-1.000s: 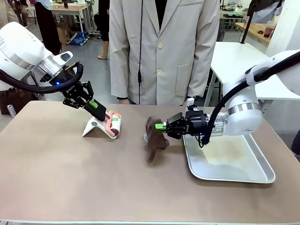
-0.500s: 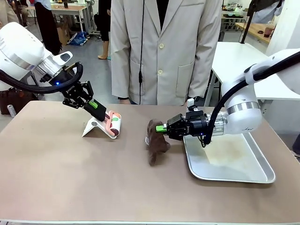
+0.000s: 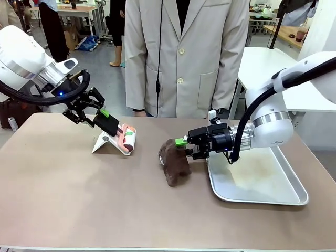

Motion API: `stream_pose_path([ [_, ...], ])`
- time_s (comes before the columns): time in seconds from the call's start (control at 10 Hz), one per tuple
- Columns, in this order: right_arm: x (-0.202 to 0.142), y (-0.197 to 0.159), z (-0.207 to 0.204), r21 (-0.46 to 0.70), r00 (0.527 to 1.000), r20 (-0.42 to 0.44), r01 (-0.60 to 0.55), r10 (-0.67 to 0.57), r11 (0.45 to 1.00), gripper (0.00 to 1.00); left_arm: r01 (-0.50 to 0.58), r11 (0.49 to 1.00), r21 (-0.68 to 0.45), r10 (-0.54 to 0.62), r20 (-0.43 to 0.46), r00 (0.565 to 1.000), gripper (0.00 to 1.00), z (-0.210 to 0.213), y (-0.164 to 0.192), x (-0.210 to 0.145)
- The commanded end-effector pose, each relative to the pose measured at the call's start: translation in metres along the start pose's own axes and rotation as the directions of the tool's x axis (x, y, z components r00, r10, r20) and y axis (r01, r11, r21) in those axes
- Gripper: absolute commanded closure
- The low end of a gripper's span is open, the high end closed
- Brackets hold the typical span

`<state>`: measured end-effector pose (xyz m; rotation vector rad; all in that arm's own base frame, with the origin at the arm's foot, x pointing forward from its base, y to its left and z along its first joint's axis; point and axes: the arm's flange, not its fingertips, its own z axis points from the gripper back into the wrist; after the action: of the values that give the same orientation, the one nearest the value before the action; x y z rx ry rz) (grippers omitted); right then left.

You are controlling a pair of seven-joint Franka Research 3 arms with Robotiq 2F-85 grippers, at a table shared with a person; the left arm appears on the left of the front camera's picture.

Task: Clean the surface of the table.
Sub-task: Return the Lint Roller and towel to their original positions.

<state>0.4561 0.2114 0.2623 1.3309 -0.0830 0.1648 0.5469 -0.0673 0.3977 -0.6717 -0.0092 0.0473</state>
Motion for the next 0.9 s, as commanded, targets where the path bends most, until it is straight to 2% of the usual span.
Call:
stream_pose_path([
  [0.0, 0.0, 0.009, 0.0, -0.06, 1.0, -0.023, -0.005, 0.003, 0.998, 0.0, 0.022, 1.0, -0.017, -0.022, 0.008, 1.0, 0.0, 0.009, 0.002, -0.006],
  [0.2, 0.0, 0.022, 0.001, -0.153, 0.998, -0.051, -0.04, 0.032, 0.988, 0.0, 0.042, 0.999, -0.023, -0.041, 0.032, 0.999, 0.0, 0.026, 0.001, -0.013],
  [0.5, 0.008, 0.067, 0.0, -0.321, 0.986, -0.121, -0.146, 0.113, 0.936, 0.0, 0.09, 0.993, -0.078, -0.083, 0.093, 0.992, 0.0, 0.061, -0.005, -0.039],
  [0.8, 0.003, 0.096, 0.01, -0.489, 0.972, -0.097, -0.233, 0.213, 0.841, 0.0, 0.098, 0.989, -0.111, -0.084, 0.129, 0.988, 0.0, 0.087, -0.001, -0.064],
])
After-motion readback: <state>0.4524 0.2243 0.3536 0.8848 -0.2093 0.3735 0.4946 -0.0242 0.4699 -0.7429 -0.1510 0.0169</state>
